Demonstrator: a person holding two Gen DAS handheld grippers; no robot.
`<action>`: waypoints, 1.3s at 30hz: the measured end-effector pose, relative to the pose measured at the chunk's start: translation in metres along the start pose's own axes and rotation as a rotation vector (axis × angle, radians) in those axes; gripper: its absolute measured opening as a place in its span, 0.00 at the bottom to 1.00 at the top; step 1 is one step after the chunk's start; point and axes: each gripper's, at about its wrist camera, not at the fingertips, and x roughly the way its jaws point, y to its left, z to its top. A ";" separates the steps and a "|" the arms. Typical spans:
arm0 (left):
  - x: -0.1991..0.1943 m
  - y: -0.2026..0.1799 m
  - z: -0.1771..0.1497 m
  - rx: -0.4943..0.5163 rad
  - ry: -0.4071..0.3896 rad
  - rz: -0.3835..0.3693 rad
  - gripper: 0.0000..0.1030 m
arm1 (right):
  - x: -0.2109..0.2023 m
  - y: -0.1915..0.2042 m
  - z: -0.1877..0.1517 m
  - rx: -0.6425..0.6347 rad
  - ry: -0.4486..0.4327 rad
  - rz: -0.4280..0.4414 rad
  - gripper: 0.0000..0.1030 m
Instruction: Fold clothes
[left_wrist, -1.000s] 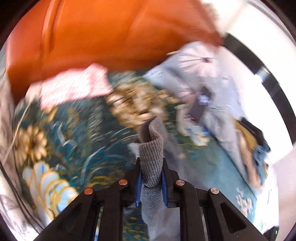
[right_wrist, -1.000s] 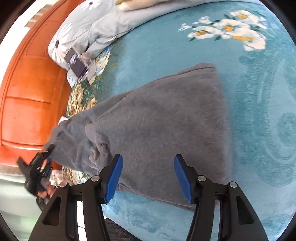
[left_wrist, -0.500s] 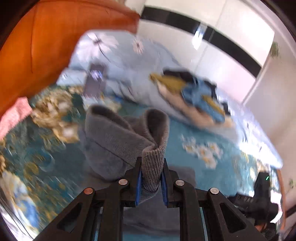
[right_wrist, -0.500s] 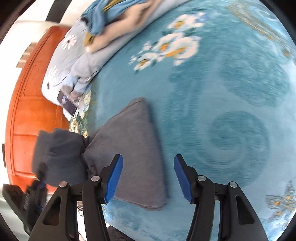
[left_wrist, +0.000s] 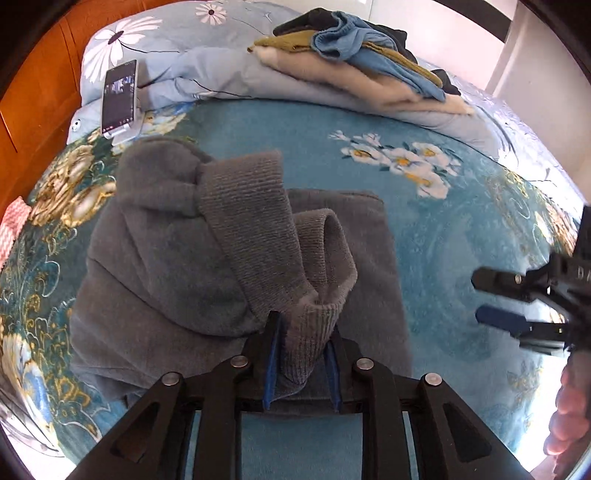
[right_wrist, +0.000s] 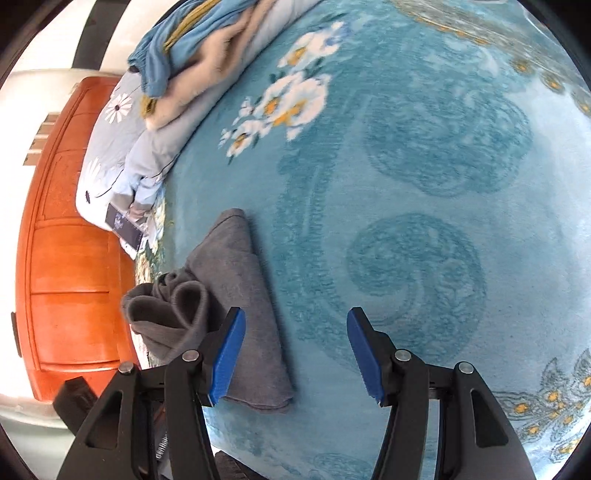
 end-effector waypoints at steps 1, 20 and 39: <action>-0.003 0.002 -0.001 -0.010 0.003 -0.021 0.35 | 0.001 0.004 0.000 -0.016 0.002 0.005 0.57; -0.029 0.171 -0.040 -0.729 -0.090 -0.066 0.62 | 0.082 0.142 -0.013 -0.423 0.150 0.098 0.57; -0.007 0.181 -0.090 -0.753 -0.085 -0.088 0.75 | 0.076 0.136 -0.009 -0.423 0.123 0.039 0.05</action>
